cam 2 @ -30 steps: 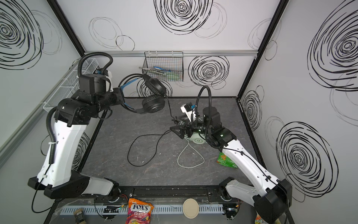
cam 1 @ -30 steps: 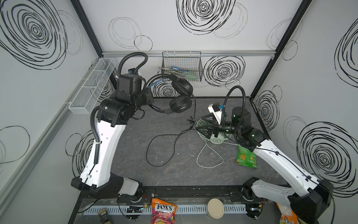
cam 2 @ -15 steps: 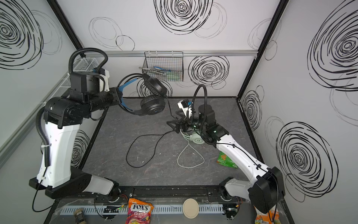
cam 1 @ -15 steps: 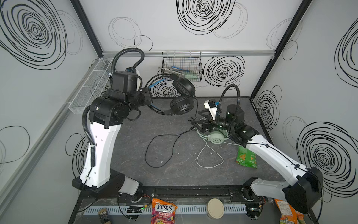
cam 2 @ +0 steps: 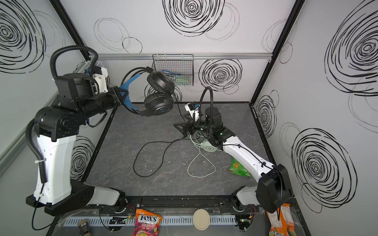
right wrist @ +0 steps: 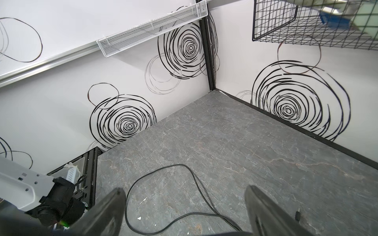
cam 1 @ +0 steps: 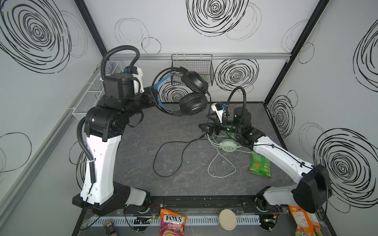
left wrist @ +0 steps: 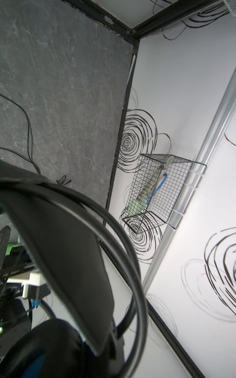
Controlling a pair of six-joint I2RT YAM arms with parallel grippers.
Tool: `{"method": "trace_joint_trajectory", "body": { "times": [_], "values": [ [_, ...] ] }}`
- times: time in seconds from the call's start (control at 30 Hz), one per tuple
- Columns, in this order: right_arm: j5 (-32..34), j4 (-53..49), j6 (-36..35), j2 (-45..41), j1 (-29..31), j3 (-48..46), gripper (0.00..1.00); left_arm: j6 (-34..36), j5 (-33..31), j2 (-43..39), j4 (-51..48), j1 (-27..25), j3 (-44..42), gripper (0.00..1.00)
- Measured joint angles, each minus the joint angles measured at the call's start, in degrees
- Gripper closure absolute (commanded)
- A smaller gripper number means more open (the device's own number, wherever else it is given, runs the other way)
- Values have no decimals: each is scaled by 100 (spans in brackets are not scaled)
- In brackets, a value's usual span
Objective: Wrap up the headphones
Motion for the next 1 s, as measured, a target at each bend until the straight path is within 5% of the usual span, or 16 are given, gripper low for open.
{"method": "trace_joint_trajectory", "body": {
  "times": [0.23,0.5,1.0],
  "values": [
    [-127,179,111,101,-42,142,23,-411,765,-308,713,605,9,100],
    [-334,525,376,393,-46,354,3,-898,1493,-334,1222,1043,15,100],
    [-645,903,546,485,407,258,2,-1182,1937,-455,1425,1287,-498,100]
  ]
}}
